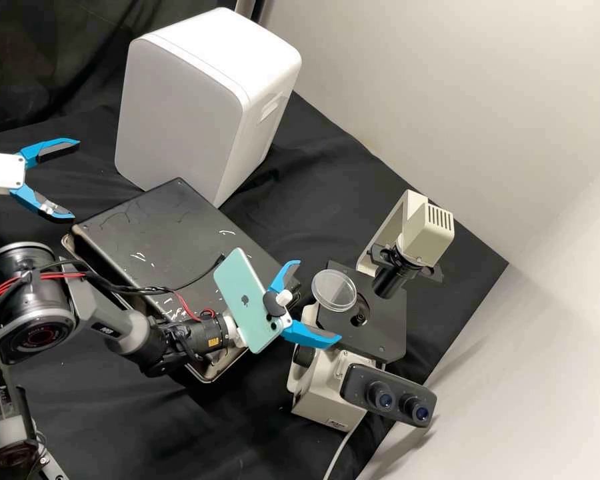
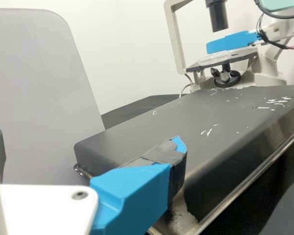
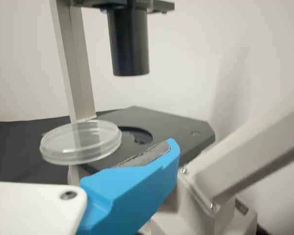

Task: Place the petri dish on the bench

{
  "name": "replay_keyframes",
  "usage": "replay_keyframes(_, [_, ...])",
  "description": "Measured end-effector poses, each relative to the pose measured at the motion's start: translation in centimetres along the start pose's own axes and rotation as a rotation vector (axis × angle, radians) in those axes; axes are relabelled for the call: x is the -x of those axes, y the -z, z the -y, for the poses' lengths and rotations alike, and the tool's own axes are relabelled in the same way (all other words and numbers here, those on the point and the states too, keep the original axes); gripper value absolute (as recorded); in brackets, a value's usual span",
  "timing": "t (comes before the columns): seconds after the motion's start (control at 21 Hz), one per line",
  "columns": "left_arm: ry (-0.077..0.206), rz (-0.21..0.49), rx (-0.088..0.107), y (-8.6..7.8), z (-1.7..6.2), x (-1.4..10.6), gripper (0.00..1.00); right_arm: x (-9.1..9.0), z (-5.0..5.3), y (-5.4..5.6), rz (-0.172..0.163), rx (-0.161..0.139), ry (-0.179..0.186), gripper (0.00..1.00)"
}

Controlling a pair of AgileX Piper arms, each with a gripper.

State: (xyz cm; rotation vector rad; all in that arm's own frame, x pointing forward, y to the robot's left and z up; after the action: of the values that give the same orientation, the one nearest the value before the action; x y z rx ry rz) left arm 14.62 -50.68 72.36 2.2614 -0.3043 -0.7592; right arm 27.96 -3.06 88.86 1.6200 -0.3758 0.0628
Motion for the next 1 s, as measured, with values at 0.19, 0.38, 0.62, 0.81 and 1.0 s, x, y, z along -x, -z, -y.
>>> replay_keyframes(0.19, [0.0, 0.0, 0.0, 0.0, 0.0, 0.0, 1.0, -1.4, 0.8, 0.1, -0.009, 0.057, 0.018, 1.0])
replay_keyframes(0.38, [0.0, 0.0, 0.0, 0.0, 0.0, 0.0, 1.0, -2.4, 1.5, 0.0, -0.011, 0.088, 0.031, 1.0])
replay_keyframes(0.62, [0.0, 0.0, 0.0, 0.0, 0.0, 0.0, 1.0, -3.3, 2.8, -0.2, -0.005, 0.115, 0.06, 1.0])
replay_keyframes(0.81, [0.007, 0.0, 0.0, 0.0, 0.13, 0.0, 1.0, -3.6, 3.0, -0.4, -0.001, 0.135, 0.064, 1.0])
replay_keyframes(1.0, [0.014, -0.001, 0.0, 0.0, 0.25, -0.1, 1.0, -3.9, 3.0, -0.4, -0.004, 0.134, 0.061, 1.0])
